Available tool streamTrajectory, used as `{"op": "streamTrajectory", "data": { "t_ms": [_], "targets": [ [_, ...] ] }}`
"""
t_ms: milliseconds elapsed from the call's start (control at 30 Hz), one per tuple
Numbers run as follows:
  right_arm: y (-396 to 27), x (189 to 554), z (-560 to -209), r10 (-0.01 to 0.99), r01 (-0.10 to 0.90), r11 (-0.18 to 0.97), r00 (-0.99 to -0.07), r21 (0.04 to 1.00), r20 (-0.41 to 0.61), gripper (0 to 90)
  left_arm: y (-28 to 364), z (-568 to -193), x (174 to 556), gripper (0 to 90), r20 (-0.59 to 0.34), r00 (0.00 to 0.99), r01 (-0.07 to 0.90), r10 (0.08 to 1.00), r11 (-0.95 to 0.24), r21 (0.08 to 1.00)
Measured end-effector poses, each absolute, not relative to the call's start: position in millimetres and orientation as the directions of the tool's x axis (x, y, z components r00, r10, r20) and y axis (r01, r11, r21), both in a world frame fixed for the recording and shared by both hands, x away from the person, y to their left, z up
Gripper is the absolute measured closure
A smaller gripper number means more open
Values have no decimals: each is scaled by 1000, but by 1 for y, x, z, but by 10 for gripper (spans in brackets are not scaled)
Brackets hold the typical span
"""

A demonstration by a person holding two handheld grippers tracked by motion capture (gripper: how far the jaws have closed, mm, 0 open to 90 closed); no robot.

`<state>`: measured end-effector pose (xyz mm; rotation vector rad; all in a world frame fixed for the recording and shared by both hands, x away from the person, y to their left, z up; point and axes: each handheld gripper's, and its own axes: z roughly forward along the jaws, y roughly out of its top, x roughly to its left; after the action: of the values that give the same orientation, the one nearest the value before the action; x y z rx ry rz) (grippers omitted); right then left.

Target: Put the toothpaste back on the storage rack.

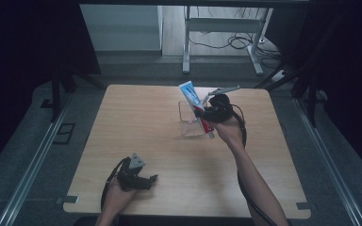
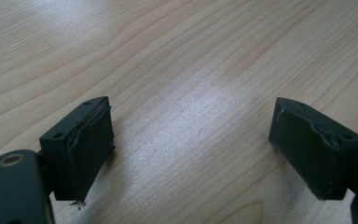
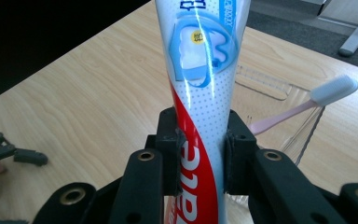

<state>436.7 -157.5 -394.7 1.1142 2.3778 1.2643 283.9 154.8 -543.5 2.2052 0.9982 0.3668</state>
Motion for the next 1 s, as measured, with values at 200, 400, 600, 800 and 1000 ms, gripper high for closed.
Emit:
{"op": "streamTrajectory", "data": {
  "t_ms": [200,400,600,800,1000],
  "targets": [
    [-154,444,-398,718,515,340,-683,787,137,724,155,-544,284,138,-22,667,553,745,-475,684],
    [-150,453,-396,727,509,330,-674,795,129,725,155,-544,284,137,-23,668,554,744,-475,684],
    [-143,463,-394,732,501,327,-670,801,120,724,155,-544,284,137,-23,668,553,744,-476,684],
    [-137,471,-394,735,491,325,-669,808,111,724,155,-544,284,137,-22,670,552,742,-477,684],
    [-132,478,-394,742,481,321,-663,816,99,724,154,-544,284,138,-23,672,550,740,-479,684]
  ]
}}
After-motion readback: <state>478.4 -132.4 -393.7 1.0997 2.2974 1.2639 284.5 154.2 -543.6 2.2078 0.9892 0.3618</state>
